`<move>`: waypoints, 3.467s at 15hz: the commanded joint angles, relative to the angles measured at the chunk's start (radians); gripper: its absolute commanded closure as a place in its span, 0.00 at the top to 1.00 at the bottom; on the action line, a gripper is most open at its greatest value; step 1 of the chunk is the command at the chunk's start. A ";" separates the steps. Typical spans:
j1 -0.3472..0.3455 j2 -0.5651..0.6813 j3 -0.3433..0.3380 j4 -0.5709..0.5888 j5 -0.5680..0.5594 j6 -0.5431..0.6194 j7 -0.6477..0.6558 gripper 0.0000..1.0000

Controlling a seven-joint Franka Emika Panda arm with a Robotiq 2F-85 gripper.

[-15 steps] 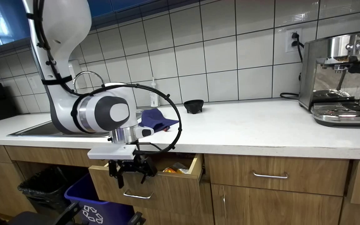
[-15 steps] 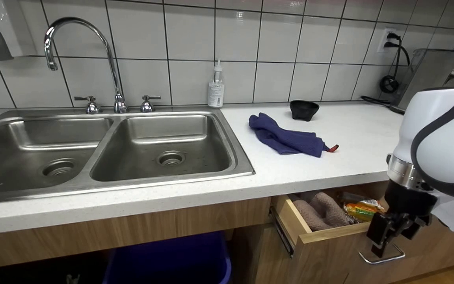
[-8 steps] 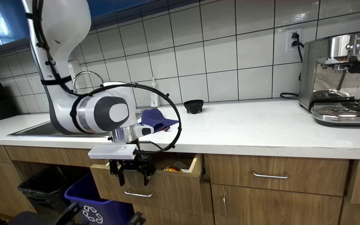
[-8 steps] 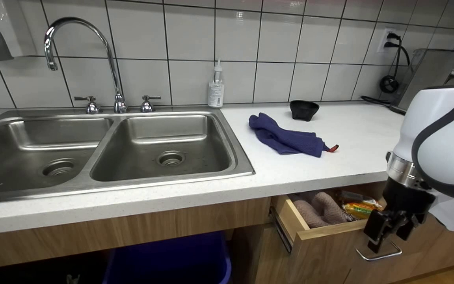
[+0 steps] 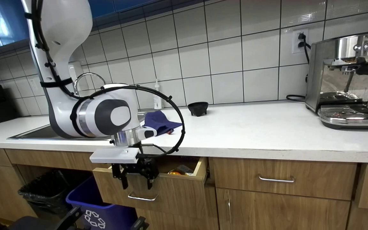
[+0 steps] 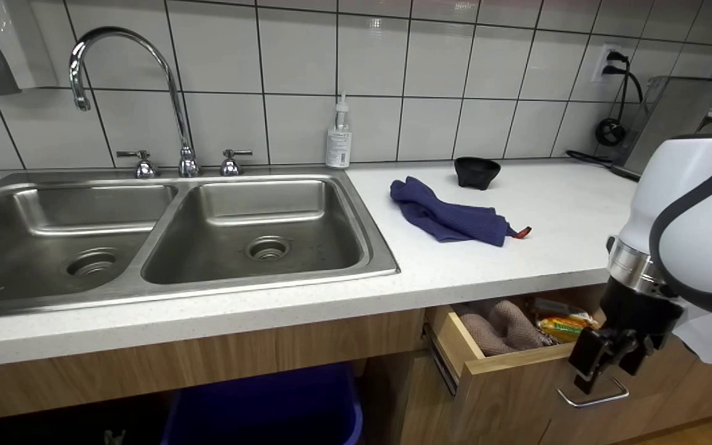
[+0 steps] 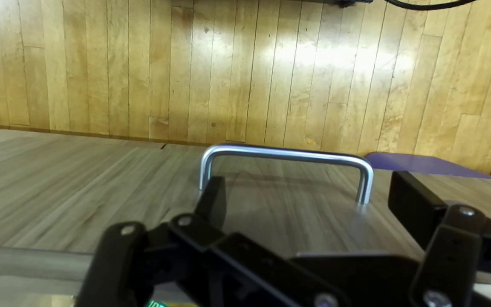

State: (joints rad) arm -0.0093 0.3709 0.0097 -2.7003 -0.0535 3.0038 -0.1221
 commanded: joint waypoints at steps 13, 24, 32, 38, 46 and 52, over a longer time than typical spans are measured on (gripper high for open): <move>0.102 0.003 -0.094 -0.038 -0.017 0.182 0.026 1.00; 0.102 0.016 -0.088 0.008 -0.001 0.176 0.053 1.00; 0.113 0.034 -0.093 0.064 0.000 0.163 0.073 1.00; 0.120 0.063 -0.096 0.114 0.000 0.147 0.083 1.00; 0.129 0.093 -0.099 0.172 0.000 0.138 0.090 1.00; 0.144 0.112 -0.103 0.212 0.001 0.128 0.097 1.00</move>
State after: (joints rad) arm 0.1056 0.4705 -0.0883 -2.5503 -0.0544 3.1489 -0.0484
